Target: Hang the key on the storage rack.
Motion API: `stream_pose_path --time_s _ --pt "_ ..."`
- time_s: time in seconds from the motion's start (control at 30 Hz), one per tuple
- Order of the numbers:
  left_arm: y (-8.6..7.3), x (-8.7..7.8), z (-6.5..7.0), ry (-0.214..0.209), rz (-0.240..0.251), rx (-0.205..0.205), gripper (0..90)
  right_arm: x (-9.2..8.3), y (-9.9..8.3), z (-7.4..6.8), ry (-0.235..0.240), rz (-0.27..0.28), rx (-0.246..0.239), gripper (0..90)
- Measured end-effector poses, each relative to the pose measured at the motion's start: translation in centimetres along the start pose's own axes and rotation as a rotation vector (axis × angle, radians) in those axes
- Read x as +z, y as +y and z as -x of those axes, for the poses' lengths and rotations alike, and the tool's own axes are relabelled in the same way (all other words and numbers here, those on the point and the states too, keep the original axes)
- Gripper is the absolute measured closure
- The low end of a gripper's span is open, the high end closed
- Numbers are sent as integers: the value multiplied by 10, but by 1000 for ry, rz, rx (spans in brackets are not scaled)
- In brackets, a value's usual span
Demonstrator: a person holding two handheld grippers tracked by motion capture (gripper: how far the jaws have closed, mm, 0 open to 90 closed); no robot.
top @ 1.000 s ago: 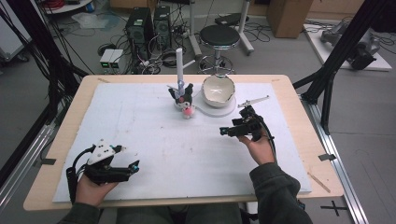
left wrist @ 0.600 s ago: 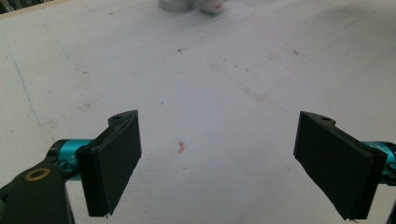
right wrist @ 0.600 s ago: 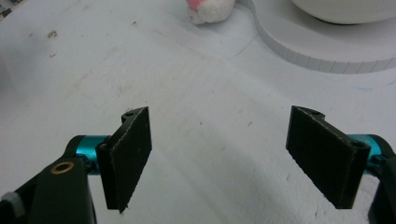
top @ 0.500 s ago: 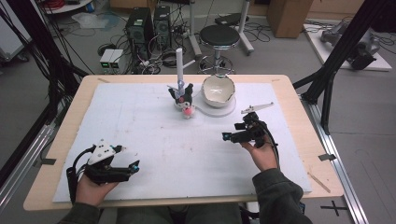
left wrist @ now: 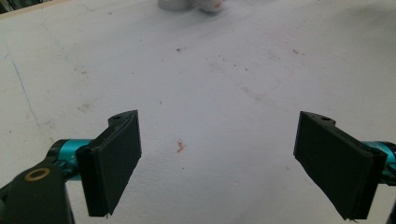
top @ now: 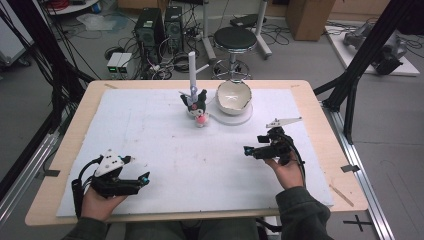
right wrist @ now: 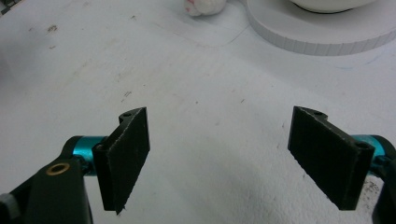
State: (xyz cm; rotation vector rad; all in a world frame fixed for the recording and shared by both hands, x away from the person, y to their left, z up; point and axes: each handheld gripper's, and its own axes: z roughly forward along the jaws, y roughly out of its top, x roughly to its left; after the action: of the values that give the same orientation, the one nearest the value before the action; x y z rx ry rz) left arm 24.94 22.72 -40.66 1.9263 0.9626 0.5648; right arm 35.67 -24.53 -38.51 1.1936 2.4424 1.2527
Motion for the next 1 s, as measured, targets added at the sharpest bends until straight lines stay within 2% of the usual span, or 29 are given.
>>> stream_pose_path --time_s 0.3,0.67,1.0 --pt "0 0 0 1 1 4 153 -7 -10 -2 -4 19 0 189" --pt "0 -1 1 0 -3 5 153 -11 -27 1 -14 16 13 174" --pt "-2 -3 1 1 1 1 153 -16 -39 1 -25 18 2 167"
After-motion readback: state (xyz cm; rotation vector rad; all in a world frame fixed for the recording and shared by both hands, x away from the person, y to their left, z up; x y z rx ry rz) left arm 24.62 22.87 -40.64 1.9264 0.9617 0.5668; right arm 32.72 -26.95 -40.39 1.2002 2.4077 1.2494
